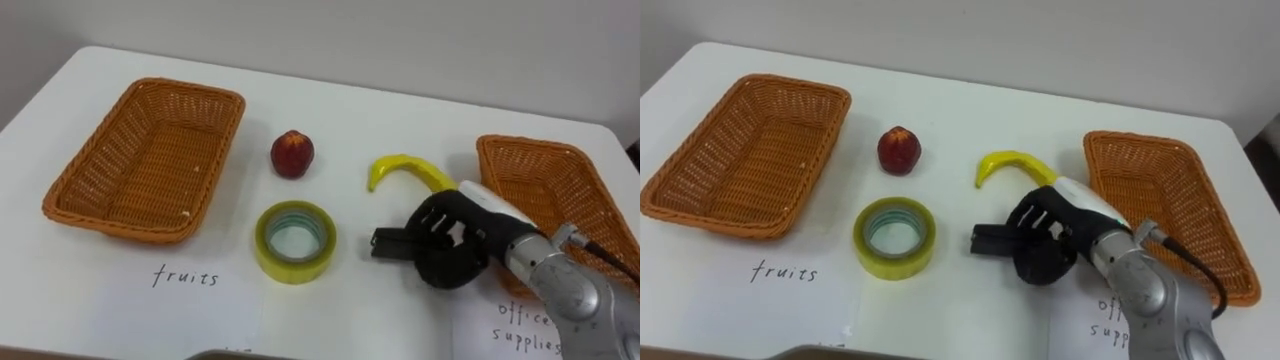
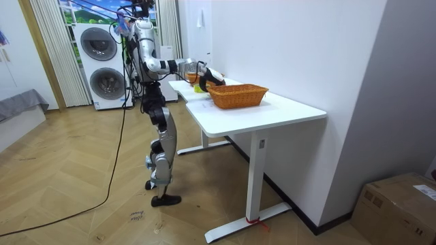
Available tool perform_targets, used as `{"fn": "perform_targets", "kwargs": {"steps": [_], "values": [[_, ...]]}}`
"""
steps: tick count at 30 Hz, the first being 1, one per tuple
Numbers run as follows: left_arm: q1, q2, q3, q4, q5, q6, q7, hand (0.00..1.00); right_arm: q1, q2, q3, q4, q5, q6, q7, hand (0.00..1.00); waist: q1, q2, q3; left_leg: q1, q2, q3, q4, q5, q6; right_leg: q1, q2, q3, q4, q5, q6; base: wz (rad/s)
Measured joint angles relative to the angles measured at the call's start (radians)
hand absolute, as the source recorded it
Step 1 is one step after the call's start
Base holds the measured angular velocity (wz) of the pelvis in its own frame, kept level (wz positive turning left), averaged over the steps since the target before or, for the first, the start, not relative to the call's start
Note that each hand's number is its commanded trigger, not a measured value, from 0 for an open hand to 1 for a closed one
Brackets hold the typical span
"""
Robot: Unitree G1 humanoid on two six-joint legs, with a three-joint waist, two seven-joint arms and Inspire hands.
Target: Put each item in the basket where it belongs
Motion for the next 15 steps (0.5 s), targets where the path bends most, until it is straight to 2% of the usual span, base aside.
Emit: {"fn": "perform_targets", "kwargs": {"steps": [7, 15], "values": [[0.009, -0.001, 0.005, -0.023, 0.023, -0.001, 0.0, 0.0, 0.0, 0.0, -0.048, -0.038, 0.049, -0.005, -0.034, 1.0, -0.002, 0.002, 0.0016, 0.0, -0.001, 0.0, 0.0, 0.0, 0.001, 0.001, -0.001, -0.001, 0.002, 0.0, 0.0, 0.0], [0.01, -0.011, 0.03, -0.022, 0.03, -0.004, 0.018, 0.0, -0.002, -0.003, -0.142, -0.056, 0.06, -0.039, -0.14, 1.0, -0.005, 0.006, 0.0044, 0.0, -0.001, 0.004, 0.0, 0.001, 0.001, 0.0, -0.001, 0.001, 0.002, 0.0, 0.0, 0.0]]}}
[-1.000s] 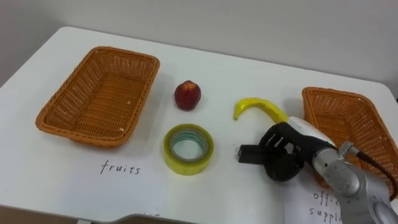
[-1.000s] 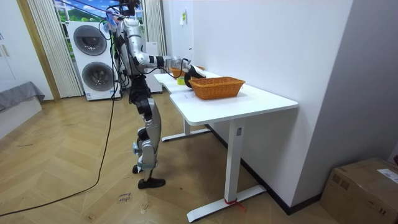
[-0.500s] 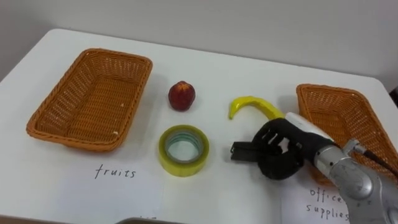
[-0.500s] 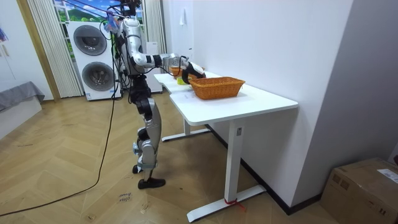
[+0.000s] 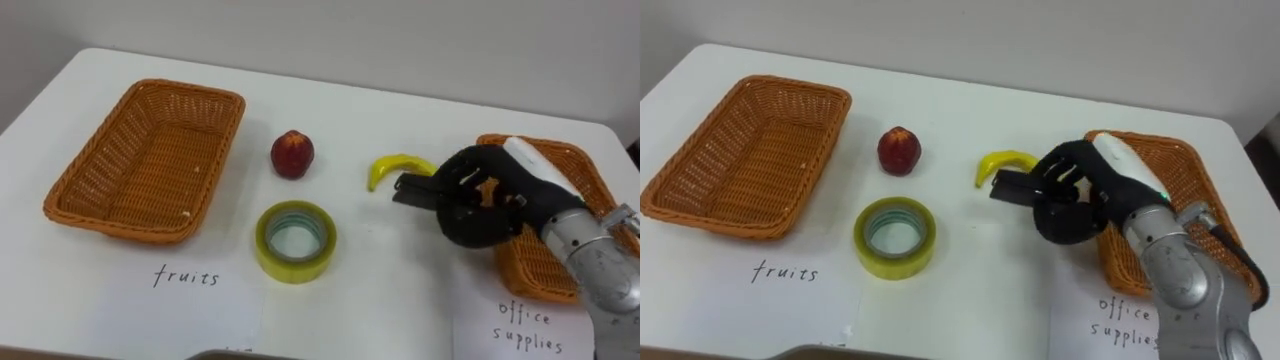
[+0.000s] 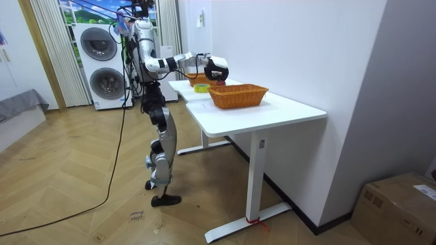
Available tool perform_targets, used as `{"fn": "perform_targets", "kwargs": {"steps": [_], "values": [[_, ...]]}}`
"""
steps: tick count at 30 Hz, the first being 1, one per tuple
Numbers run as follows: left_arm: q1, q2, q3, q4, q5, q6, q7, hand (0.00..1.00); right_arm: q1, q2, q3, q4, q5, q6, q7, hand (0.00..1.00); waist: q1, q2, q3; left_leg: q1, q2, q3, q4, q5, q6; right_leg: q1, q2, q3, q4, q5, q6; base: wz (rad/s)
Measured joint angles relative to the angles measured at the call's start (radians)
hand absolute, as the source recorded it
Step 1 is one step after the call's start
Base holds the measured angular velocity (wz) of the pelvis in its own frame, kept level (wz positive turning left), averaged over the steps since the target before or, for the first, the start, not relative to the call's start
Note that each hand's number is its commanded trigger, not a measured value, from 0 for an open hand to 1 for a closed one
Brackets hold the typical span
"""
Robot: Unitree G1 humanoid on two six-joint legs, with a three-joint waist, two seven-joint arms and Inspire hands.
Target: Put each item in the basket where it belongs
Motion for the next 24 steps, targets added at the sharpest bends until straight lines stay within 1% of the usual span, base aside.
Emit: {"fn": "perform_targets", "kwargs": {"steps": [2, 6, 8, 10, 14, 15, 17, 19, 24], "values": [[0.002, -0.008, 0.014, 0.004, 0.0, -0.006, 0.001, 0.0, 0.0, -0.001, -0.03, -0.005, 0.018, -0.012, -0.037, 1.0, -0.001, 0.002, 0.002, 0.0, 0.001, 0.005, 0.0, 0.0, 0.0, 0.0, 0.0, 0.0, 0.0, 0.0, 0.0, 0.0], [0.016, -0.017, 0.033, 0.008, 0.003, -0.016, 0.002, 0.0, 0.0, -0.002, -0.058, -0.024, 0.053, -0.016, -0.08, 1.0, -0.007, 0.001, 0.0031, 0.0, 0.001, 0.006, -0.001, 0.0, 0.0, -0.001, 0.0, 0.0, 0.0, 0.0, 0.0, 0.0], [0.026, -0.022, 0.05, 0.019, 0.008, -0.021, 0.014, 0.0, -0.003, -0.002, -0.074, -0.028, 0.083, -0.035, -0.119, 1.0, -0.019, -0.005, 0.0038, 0.0, 0.0, 0.005, -0.002, 0.0, 0.0, -0.001, 0.0, 0.001, -0.001, 0.0, 0.0, 0.0], [0.033, -0.025, 0.067, 0.031, 0.008, -0.021, 0.02, 0.0, -0.003, -0.002, -0.081, -0.028, 0.099, -0.044, -0.144, 1.0, -0.026, -0.01, 0.0027, 0.0, 0.001, 0.006, -0.002, 0.0, 0.0, 0.0, 0.0, 0.002, -0.002, 0.0, 0.0, 0.0], [0.05, -0.025, 0.087, 0.04, 0.008, -0.021, 0.029, 0.0, -0.003, -0.002, -0.115, -0.027, 0.141, -0.049, -0.195, 1.0, -0.03, -0.013, 0.0018, 0.001, 0.001, 0.002, -0.001, 0.0, 0.0, 0.0, -0.001, 0.002, -0.002, 0.0, 0.001, 0.0], [0.054, -0.025, 0.086, 0.04, 0.008, -0.021, 0.034, 0.0, -0.003, -0.002, -0.118, -0.024, 0.153, -0.05, -0.203, 1.0, -0.031, -0.013, 0.0022, 0.001, 0.001, 0.002, -0.001, 0.0, 0.0, 0.001, -0.001, 0.001, -0.003, 0.0, 0.001, 0.03], [0.064, -0.025, 0.087, 0.043, 0.011, -0.02, 0.042, 0.0, -0.003, -0.002, -0.127, -0.016, 0.186, -0.052, -0.228, 1.0, -0.046, -0.01, 0.0026, 0.002, 0.002, -0.005, -0.001, 0.001, 0.001, 0.004, -0.002, -0.003, -0.003, 0.0, 0.001, 0.06], [0.065, -0.025, 0.087, 0.055, 0.031, -0.019, 0.042, 0.0, -0.001, -0.002, -0.14, -0.008, 0.206, -0.053, -0.243, 1.0, -0.051, -0.006, 0.0037, 0.002, 0.003, -0.005, -0.001, 0.001, 0.001, 0.004, -0.002, -0.002, -0.003, 0.0, 0.001, 0.0], [0.068, -0.026, 0.087, 0.06, 0.057, -0.014, 0.037, 0.0, 0.0, -0.005, -0.158, 0.064, 0.209, -0.053, -0.293, 1.0, -0.062, -0.006, 0.003, 0.002, 0.003, -0.004, -0.001, 0.001, 0.001, 0.001, -0.002, -0.001, -0.003, 0.0, 0.001, 0.0]]}}
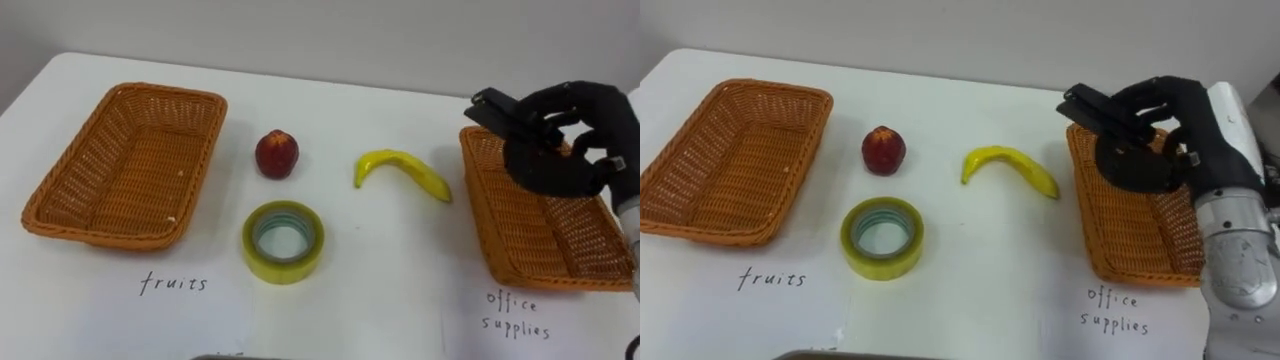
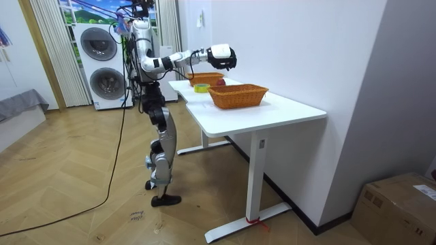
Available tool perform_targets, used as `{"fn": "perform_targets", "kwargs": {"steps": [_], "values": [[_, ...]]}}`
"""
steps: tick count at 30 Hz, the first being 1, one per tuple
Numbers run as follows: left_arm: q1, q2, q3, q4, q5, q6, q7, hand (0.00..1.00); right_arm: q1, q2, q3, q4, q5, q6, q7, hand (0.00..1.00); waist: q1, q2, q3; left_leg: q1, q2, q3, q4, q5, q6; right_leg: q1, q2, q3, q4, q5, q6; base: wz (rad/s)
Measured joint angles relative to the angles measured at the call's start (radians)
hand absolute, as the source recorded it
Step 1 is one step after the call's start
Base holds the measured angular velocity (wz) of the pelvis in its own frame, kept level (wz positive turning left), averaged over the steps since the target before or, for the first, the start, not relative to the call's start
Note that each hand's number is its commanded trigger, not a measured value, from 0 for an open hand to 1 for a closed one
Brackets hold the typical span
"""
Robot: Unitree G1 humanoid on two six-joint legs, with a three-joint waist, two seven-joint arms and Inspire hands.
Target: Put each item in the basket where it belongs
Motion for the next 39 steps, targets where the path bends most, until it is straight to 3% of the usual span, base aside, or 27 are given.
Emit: {"fn": "perform_targets", "kwargs": {"steps": [10, 22, 32, 39], "values": [[-0.001, 0.0, 0.001, -0.001, 0.0, 0.0, -0.02, 0.0, 0.0, -0.001, -0.026, 0.035, 0.001, -0.001, -0.045, 1.0, -0.022, -0.002, -0.0018, 0.0, -0.001, 0.0, 0.005, 0.0, 0.0, 0.0, 0.001, 0.0, -0.001, 0.0, 0.0, 0.0], [-0.003, -0.001, 0.004, -0.021, -0.002, 0.001, -0.024, 0.0, 0.006, -0.007, -0.026, 0.111, 0.021, 0.001, -0.045, 1.0, -0.023, -0.007, -0.0035, -0.003, -0.003, 0.001, 0.001, 0.0, 0.0, -0.003, -0.001, 0.003, -0.004, -0.002, 0.002, 0.0], [-0.008, -0.002, 0.007, -0.022, -0.002, 0.016, -0.02, 0.0, 0.035, -0.007, -0.026, 0.15, 0.02, 0.003, -0.044, 1.0, -0.023, 0.008, -0.0096, -0.002, -0.001, 0.002, -0.003, 0.0, 0.0, -0.002, 0.002, 0.004, -0.015, -0.001, 0.002, 0.0], [-0.008, -0.005, 0.006, -0.022, -0.002, 0.021, -0.02, 0.0, 0.034, -0.007, -0.024, 0.21, 0.023, 0.007, -0.037, 1.0, -0.019, 0.014, -0.0091, -0.001, -0.001, 0.002, -0.002, 0.0, 0.0, -0.001, 0.0, 0.004, -0.012, -0.001, 0.002, 0.0]]}}
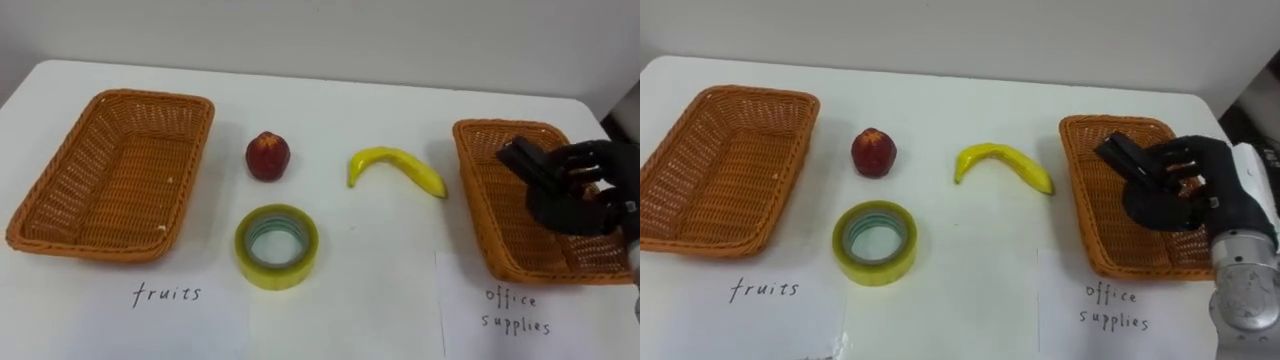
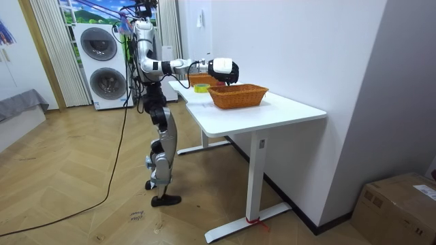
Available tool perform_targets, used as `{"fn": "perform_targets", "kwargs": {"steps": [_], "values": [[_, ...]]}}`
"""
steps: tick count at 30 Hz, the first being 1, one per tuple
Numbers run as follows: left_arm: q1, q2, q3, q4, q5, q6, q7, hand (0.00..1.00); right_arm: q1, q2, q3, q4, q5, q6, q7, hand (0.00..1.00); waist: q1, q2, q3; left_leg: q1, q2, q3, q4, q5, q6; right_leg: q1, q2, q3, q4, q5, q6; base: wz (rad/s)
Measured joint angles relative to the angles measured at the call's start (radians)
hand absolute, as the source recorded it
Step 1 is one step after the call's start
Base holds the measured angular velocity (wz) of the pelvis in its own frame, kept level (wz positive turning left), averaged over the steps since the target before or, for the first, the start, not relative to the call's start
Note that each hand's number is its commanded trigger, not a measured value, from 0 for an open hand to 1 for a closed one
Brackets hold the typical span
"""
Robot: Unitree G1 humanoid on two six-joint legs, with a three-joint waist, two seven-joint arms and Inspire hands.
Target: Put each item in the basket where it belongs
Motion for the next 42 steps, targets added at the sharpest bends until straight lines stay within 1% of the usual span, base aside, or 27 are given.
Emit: {"fn": "perform_targets", "kwargs": {"steps": [7, 9, 11, 12, 13, 14, 15, 16, 17, 22, 25, 28, 35, 42], "values": [[0.0, 0.0, -0.001, 0.0, 0.0, 0.003, 0.0, 0.0, 0.0, -0.001, 0.0, 0.042, 0.009, 0.005, 0.018, 1.0, 0.0, -0.006, 0.002, 0.0, -0.001, 0.0, 0.001, 0.0, 0.0, -0.001, -0.001, 0.001, 0.0, 0.0, 0.0, 0.0], [0.0, 0.001, -0.005, 0.0, 0.0, 0.004, 0.0, 0.0, 0.0, -0.001, 0.0, 0.05, 0.009, 0.005, 0.02, 1.0, 0.0, -0.009, 0.0038, 0.0, -0.001, 0.0, 0.001, 0.0, 0.0, -0.001, -0.001, 0.001, 0.0, 0.0, 0.0, 0.0], [-0.001, 0.001, -0.007, 0.0, 0.0, 0.012, 0.0, 0.0, 0.0, -0.002, 0.0, 0.051, 0.009, 0.005, 0.036, 1.0, -0.001, -0.015, 0.0087, -0.001, -0.001, 0.0, 0.001, 0.0, 0.0, -0.001, -0.002, 0.001, -0.002, 0.0, 0.0, 0.0], [-0.001, 0.001, -0.007, 0.0, 0.0, 0.015, 0.0, 0.0, 0.0, -0.002, 0.0, 0.051, 0.009, 0.006, 0.04, 1.0, -0.002, -0.016, 0.0093, -0.001, -0.001, 0.0, 0.001, 0.0, 0.0, -0.001, -0.001, 0.001, -0.002, 0.0, 0.0, 0.0], [-0.001, 0.0, -0.007, 0.0, 0.0, 0.018, 0.0, 0.0, 0.0, -0.003, 0.0, 0.051, 0.009, 0.006, 0.044, 0.86, -0.003, -0.018, 0.0098, -0.001, -0.001, 0.0, 0.0, 0.0, 0.0, -0.001, -0.001, 0.001, -0.003, 0.0, 0.0, 0.0], [-0.001, 0.001, -0.007, 0.0, 0.0, 0.019, 0.0, 0.0, 0.0, -0.004, 0.0, 0.051, 0.009, 0.006, 0.05, 0.79, -0.003, -0.019, 0.0096, -0.001, -0.001, 0.0, 0.0, 0.0, 0.0, -0.001, -0.001, 0.001, -0.003, 0.0, 0.0, 0.0], [-0.001, 0.001, -0.007, 0.0, 0.0, 0.019, 0.0, 0.0, 0.0, -0.005, 0.0, 0.051, 0.009, 0.006, 0.053, 0.49, -0.003, -0.019, 0.0094, -0.001, -0.001, 0.0, -0.001, 0.0, 0.0, -0.001, -0.001, 0.001, -0.003, 0.0, 0.0, 0.0], [-0.003, 0.001, -0.007, 0.0, -0.001, 0.019, 0.0, 0.0, -0.001, -0.005, 0.0, 0.051, 0.009, 0.006, 0.058, 0.22, -0.003, -0.02, 0.0093, -0.001, -0.001, 0.0, -0.001, 0.0, 0.0, -0.001, -0.001, 0.001, -0.003, 0.0, 0.0, 0.0], [-0.005, 0.001, -0.007, 0.0, -0.001, 0.019, 0.0, 0.0, -0.001, -0.005, 0.0, 0.051, 0.008, 0.006, 0.062, 0.0, -0.003, -0.02, 0.0092, -0.001, -0.001, 0.0, -0.001, 0.0, 0.0, -0.001, -0.001, 0.001, -0.003, 0.0, 0.0, 0.0], [-0.012, 0.001, -0.007, 0.0, -0.001, 0.019, 0.0, 0.0, -0.001, -0.005, 0.0, 0.051, 0.008, 0.007, 0.073, 0.0, -0.003, -0.02, 0.0081, -0.001, -0.001, 0.0, 0.0, 0.0, 0.0, -0.001, -0.001, 0.001, -0.003, 0.0, 0.0, 0.0], [-0.013, 0.001, -0.007, 0.0, -0.001, 0.019, 0.0, 0.0, -0.001, -0.006, 0.0, 0.051, 0.008, 0.014, 0.074, 0.0, -0.003, -0.02, 0.0053, 0.0, 0.0, 0.0, 0.0, 0.0, 0.0, -0.001, -0.001, 0.001, -0.002, 0.0, 0.0, 0.0], [-0.013, 0.001, -0.007, 0.0, -0.001, 0.021, 0.0, 0.0, -0.001, -0.007, 0.0, 0.051, 0.008, 0.018, 0.074, 0.0, -0.004, -0.02, 0.0046, 0.0, 0.0, 0.0, 0.001, 0.0, 0.0, 0.0, -0.001, 0.001, -0.001, 0.0, 0.0, 0.0], [-0.015, 0.001, -0.007, 0.0, -0.001, 0.024, 0.001, 0.0, -0.001, -0.007, 0.001, 0.051, 0.005, 0.018, 0.075, 0.0, -0.003, -0.016, 0.0072, 0.0, 0.0, 0.0, 0.002, 0.0, 0.0, 0.0, -0.001, 0.001, 0.0, 0.0, 0.0, 0.0], [-0.019, 0.001, -0.007, 0.001, -0.003, 0.024, 0.001, 0.0, -0.001, -0.007, 0.001, 0.051, 0.004, 0.018, 0.075, 0.0, -0.003, -0.015, 0.0061, 0.0, -0.001, 0.0, 0.001, 0.0, 0.0, 0.0, 0.002, 0.001, 0.0, 0.0, 0.0, 0.0]]}}
